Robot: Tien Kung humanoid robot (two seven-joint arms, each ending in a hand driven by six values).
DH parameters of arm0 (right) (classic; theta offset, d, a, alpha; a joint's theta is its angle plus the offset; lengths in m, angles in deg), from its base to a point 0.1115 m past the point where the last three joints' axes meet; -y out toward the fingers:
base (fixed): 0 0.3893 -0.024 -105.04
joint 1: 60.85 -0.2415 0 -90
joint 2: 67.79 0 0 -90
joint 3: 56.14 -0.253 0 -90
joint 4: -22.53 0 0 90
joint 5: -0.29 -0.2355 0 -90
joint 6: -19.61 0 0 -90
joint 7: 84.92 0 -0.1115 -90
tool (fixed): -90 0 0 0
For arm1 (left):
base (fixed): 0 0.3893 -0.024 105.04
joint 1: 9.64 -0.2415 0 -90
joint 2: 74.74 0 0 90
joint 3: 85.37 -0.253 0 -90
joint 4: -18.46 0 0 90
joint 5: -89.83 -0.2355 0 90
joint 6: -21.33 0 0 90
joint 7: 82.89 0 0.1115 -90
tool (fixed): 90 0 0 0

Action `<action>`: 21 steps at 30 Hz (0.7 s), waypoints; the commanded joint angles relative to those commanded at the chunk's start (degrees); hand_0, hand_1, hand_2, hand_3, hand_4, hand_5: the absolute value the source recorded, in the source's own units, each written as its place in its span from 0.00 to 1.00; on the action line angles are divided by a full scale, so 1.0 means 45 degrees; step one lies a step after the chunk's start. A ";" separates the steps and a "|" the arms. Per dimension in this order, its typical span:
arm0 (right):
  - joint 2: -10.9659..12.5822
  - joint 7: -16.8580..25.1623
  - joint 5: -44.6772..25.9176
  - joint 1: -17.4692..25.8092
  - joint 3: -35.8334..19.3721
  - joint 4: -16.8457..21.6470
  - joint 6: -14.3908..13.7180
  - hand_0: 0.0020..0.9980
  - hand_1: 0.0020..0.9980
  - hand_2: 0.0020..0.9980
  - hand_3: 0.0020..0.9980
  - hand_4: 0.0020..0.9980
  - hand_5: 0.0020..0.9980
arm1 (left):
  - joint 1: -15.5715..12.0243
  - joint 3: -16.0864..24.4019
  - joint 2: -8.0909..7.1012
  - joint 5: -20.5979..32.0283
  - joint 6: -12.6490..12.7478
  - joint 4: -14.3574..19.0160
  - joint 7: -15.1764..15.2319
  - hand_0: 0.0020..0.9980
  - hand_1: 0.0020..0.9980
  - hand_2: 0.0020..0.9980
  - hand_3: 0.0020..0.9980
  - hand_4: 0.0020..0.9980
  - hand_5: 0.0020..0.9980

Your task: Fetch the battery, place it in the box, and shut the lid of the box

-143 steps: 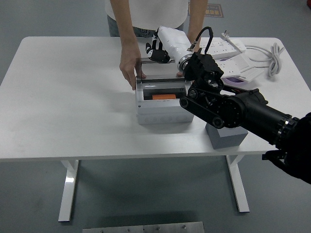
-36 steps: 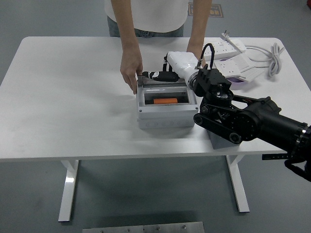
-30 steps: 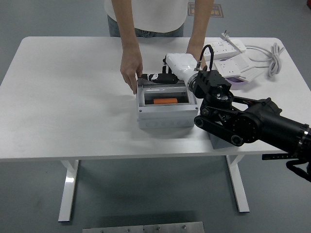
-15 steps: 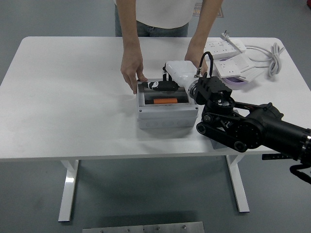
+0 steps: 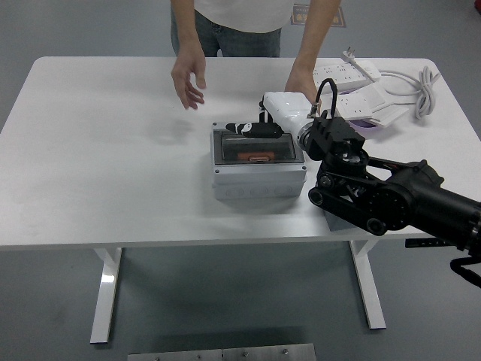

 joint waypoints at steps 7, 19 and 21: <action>0.0563 0.0176 0.1186 0.1091 -0.1935 0.0717 -0.0081 0.28 0.37 0.33 0.31 1.00 1.00 | -0.0007 0.0001 0.0057 0.0032 -0.0012 0.0009 -0.0036 0.43 0.65 0.65 0.63 0.82 0.91; 0.0863 0.4972 -0.2794 0.3884 -0.5555 0.0461 -0.2630 0.23 0.33 0.32 0.31 1.00 1.00 | -0.0041 -0.0054 0.0246 0.0199 -0.0065 -0.0005 -0.0019 0.43 0.65 0.65 0.63 0.82 0.91; 0.0914 0.5965 -0.3787 0.4277 -0.5793 0.0438 -0.2516 0.23 0.33 0.32 0.31 1.00 1.00 | -0.0051 -0.0055 0.0264 0.0209 -0.0072 -0.0008 -0.0013 0.43 0.65 0.65 0.63 0.82 0.91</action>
